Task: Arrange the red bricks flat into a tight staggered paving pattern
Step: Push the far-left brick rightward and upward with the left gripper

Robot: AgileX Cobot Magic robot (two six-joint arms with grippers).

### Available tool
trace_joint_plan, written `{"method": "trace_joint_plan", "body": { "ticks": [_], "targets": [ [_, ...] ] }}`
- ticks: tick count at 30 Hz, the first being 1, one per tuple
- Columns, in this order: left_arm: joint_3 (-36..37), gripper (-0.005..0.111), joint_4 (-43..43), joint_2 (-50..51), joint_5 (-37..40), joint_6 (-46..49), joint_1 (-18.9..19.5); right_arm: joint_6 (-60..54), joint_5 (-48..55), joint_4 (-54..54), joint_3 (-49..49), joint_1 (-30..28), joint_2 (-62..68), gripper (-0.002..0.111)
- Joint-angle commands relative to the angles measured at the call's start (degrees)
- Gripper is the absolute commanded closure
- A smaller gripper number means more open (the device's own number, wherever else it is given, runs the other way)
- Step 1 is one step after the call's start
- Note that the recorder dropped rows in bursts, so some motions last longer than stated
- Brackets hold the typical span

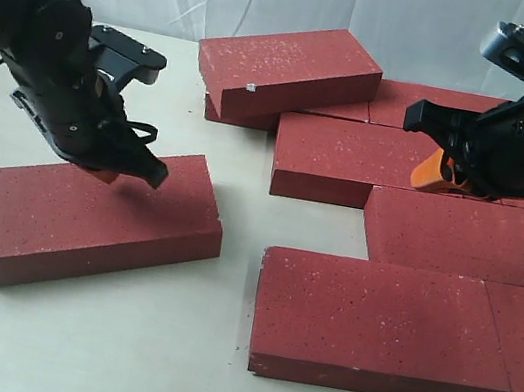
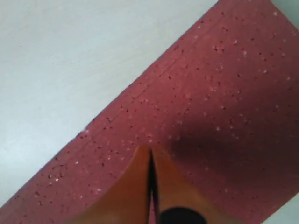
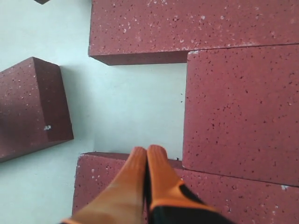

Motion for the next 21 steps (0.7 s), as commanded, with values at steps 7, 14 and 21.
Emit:
{"method": "trace_joint_plan", "body": {
  "ticks": [7, 14, 21],
  "targets": [
    [-0.2, 0.107, -14.5, 6.4, -2.0, 22.2, 0.3, -0.5, -0.6, 0.1, 0.3, -0.1, -0.1, 0.109],
    [-0.2, 0.107, -19.0, 7.6, -8.0, 37.7, 0.3, -0.5, -0.6, 0.1, 0.3, -0.1, -0.1, 0.109],
    [-0.2, 0.107, -22.8, 7.6, -10.6, 52.7, 0.3, -0.5, -0.6, 0.1, 0.3, -0.1, -0.1, 0.109]
  ]
}}
